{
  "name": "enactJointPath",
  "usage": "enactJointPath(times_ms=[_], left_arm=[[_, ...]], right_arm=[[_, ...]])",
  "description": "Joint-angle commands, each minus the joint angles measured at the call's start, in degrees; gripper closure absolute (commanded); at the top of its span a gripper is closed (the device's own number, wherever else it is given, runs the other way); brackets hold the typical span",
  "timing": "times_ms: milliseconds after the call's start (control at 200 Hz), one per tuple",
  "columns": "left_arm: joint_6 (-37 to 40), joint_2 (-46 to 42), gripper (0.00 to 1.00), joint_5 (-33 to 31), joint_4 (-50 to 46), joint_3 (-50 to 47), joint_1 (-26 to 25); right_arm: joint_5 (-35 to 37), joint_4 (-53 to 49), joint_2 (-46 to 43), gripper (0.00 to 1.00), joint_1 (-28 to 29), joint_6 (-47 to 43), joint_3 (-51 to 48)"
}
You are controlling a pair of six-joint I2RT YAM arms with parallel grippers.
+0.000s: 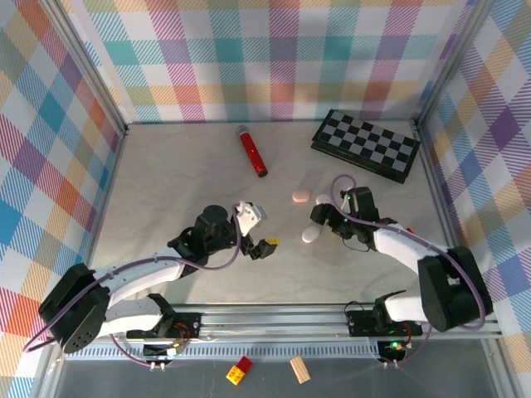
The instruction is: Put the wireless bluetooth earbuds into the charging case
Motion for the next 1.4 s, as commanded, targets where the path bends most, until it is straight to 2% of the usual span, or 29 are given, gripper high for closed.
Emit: enactJointPath(times_ms=[0, 90, 210, 330, 400, 510, 645, 855, 955, 1070, 1095, 1160, 1395], left_arm=[[-2.3, -4.3, 0.0, -3.8, -1.0, -0.7, 4.4], [-1.6, -7.0, 0.0, -9.4, -2.5, -0.9, 8.2], [-1.3, -9.0, 0.0, -20.1, -1.5, -3.3, 13.8], [-3.0, -9.4, 0.0, -23.8, 2.4, -7.2, 20.8], [-4.2, -8.7, 0.0, -24.3, 5.1, -9.0, 24.7], [-5.8, -6.0, 0.0, -23.7, 9.4, -11.2, 29.9], [-6.8, -0.3, 0.0, -20.5, 18.3, -13.4, 33.7], [-7.9, 12.8, 0.0, -17.9, 31.2, -12.8, 36.1], [-9.6, 18.1, 0.0, -16.8, 33.5, -11.7, 38.0], [-11.1, 24.5, 0.0, -16.9, 39.4, -10.9, 39.3], [-11.3, 25.0, 0.0, -16.2, 38.3, -9.9, 39.6], [-11.1, 23.8, 0.0, -15.9, 25.8, -5.2, 39.7], [-10.7, 24.2, 0.0, -17.1, 26.6, -5.2, 39.0]], right_arm=[[10.1, -8.2, -4.3, 0.1, -0.4, -10.5, 4.4], [17.2, -8.4, -6.8, 0.03, -0.5, -16.5, 6.4], [27.5, -0.8, -8.1, 0.01, -0.6, -25.5, 5.1], [32.6, 11.6, -6.0, 0.01, -0.9, -37.0, 0.4], [34.5, 19.2, -4.1, 0.01, -1.8, -40.1, -2.8], [30.8, 30.5, 0.1, 0.01, -5.5, -40.5, -7.1], [25.7, 39.3, 5.9, 0.01, -8.9, -40.7, -8.6], [17.0, 46.8, 11.3, 0.01, -14.6, -38.3, -9.9], [14.4, 51.7, 14.2, 0.01, -16.2, -37.1, -11.1], [12.5, 47.7, 13.9, 0.01, -17.0, -37.1, -9.4], [12.2, 47.7, 13.9, 0.01, -17.2, -37.1, -9.4], [12.2, 47.7, 13.9, 0.01, -17.2, -37.1, -9.4], [12.2, 47.7, 13.9, 0.01, -17.2, -37.1, -9.4]])
